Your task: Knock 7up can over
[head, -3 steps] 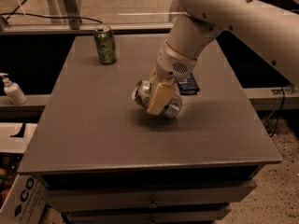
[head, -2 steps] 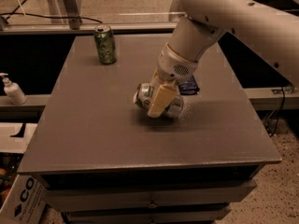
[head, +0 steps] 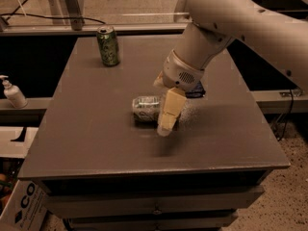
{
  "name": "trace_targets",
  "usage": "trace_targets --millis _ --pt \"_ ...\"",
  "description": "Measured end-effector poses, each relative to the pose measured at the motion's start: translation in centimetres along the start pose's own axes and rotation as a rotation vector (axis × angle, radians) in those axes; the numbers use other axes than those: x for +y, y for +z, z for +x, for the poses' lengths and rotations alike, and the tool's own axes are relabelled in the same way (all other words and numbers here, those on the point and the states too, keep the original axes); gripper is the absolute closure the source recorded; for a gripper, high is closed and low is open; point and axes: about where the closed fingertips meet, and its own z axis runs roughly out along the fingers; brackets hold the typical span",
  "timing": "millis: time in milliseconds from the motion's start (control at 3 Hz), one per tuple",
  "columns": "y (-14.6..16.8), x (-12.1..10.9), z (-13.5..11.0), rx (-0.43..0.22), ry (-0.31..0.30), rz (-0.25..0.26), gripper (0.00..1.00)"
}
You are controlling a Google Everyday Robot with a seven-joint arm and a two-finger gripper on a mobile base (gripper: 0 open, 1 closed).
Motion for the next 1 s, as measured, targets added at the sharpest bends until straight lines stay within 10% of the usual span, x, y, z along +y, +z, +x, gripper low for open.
trace_targets --millis 1000 --pt "-1.8 3.4 2.6 -0.185 0.094 0.113 0.0"
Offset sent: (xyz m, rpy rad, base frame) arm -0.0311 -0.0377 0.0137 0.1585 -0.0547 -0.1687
